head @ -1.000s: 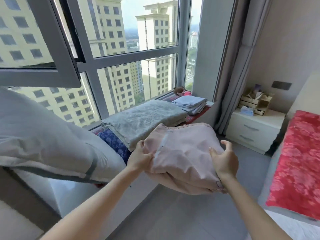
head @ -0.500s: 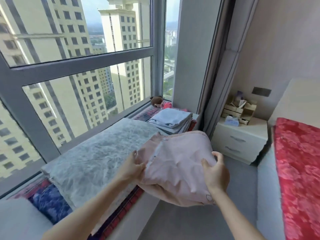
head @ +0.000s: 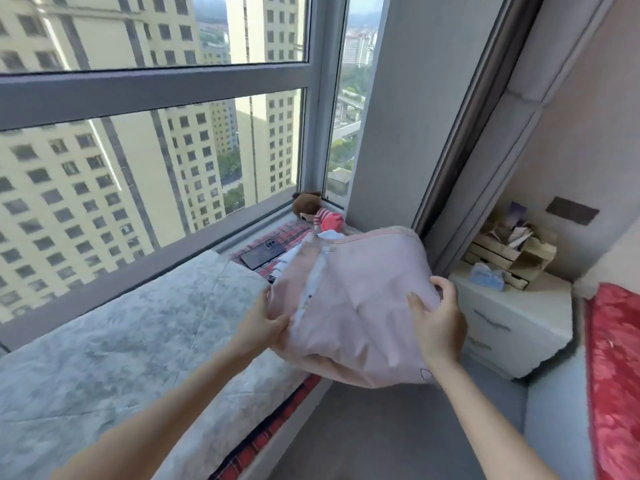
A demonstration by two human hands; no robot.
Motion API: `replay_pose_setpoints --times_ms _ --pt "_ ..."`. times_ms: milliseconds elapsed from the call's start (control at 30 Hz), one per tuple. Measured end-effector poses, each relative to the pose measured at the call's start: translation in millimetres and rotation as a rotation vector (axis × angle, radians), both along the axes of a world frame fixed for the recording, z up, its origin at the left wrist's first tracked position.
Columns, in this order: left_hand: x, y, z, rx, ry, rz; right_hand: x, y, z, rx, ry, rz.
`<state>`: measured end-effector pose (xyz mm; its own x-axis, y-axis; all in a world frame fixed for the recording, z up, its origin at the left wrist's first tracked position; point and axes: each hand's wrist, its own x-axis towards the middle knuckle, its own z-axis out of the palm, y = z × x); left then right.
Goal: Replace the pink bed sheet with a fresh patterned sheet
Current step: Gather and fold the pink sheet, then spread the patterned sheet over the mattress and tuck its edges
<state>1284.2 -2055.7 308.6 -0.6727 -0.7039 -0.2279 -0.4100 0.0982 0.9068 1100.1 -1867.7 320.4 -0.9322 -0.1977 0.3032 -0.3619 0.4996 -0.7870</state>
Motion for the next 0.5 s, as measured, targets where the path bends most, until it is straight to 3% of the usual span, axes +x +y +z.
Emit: replay_pose_setpoints --times_ms 100,167,300,367,400,467,500 --pt "-12.8 -42.3 9.0 0.07 -0.057 0.164 -42.1 -66.2 4.9 -0.01 0.005 0.15" --pt "-4.7 -69.1 11.2 0.085 -0.085 0.379 -60.2 -127.1 4.9 0.006 -0.05 0.361" --pt "47.5 -65.1 36.2 0.135 -0.187 0.505 -47.8 -191.2 -0.8 -0.081 -0.128 0.641" --pt "61.9 -56.4 46.7 0.167 -0.41 0.491 -39.0 -221.8 -20.5 -0.021 -0.249 0.797" --pt "66.0 -58.6 47.1 0.124 -0.619 0.463 -33.9 -234.1 -34.4 0.062 -0.322 0.881" --pt "67.2 -75.3 46.3 -0.218 -1.066 0.436 -27.8 -251.1 -74.3 0.303 -0.466 1.055" --pt "63.8 -85.6 44.4 -0.375 -1.157 0.425 -25.9 -250.9 -91.5 0.461 -0.479 1.134"
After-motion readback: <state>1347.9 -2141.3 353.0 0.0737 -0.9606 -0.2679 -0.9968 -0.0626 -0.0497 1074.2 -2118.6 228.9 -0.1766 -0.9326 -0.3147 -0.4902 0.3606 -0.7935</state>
